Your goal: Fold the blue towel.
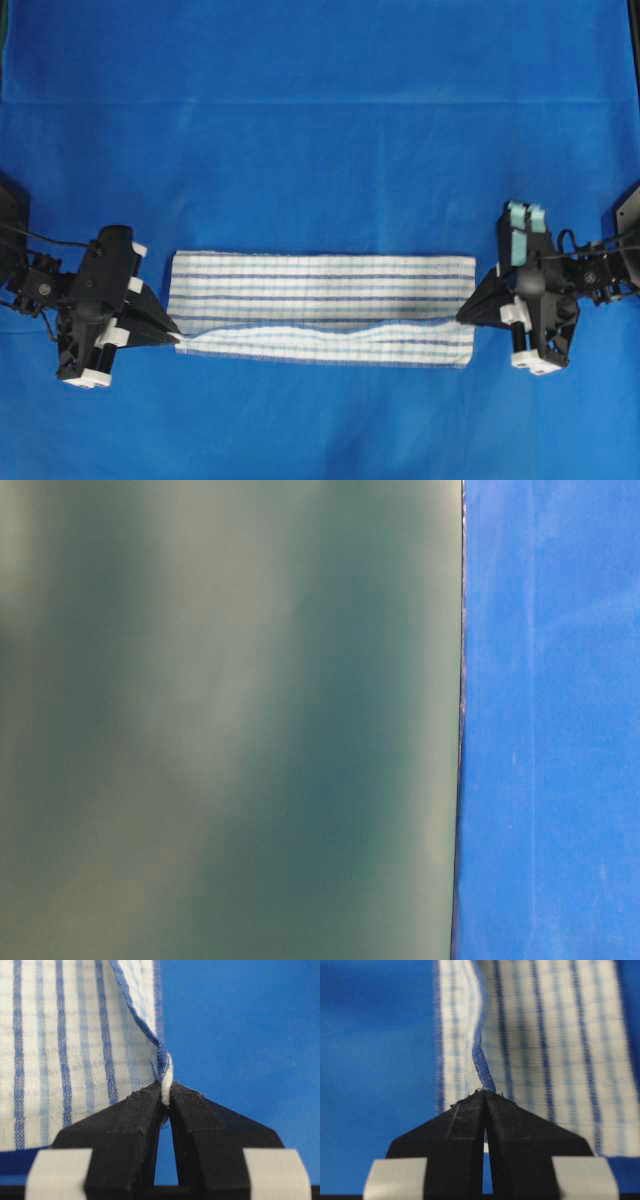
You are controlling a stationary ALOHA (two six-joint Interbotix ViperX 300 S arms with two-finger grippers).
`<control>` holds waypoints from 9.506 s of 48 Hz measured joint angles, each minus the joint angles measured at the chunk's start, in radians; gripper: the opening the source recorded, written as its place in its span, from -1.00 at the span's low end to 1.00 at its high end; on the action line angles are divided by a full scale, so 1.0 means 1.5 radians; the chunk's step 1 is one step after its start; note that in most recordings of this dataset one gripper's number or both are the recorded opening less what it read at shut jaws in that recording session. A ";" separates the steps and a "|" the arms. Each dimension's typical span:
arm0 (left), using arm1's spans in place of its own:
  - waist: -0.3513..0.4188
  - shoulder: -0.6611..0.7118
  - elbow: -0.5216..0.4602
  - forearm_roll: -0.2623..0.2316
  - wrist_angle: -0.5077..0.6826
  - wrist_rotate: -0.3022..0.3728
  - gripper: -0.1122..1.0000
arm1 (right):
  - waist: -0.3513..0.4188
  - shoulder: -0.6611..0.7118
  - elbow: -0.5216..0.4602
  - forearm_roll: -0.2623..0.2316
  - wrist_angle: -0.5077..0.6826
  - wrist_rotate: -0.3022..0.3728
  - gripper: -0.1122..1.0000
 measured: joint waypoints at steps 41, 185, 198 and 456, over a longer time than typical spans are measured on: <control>0.114 0.007 -0.017 0.001 0.049 0.027 0.50 | -0.062 0.014 -0.032 -0.016 0.069 0.012 0.31; 0.133 0.070 -0.262 0.000 0.154 0.063 -0.78 | -0.421 -0.014 -0.216 -0.280 0.210 0.007 -0.78; 0.123 0.164 -0.387 0.000 0.153 0.065 -0.78 | -0.473 0.063 -0.301 -0.337 0.204 0.006 -0.78; 0.599 0.416 -0.372 -0.001 -0.064 0.171 -0.74 | -0.598 0.394 -0.334 -0.326 -0.034 0.006 -0.68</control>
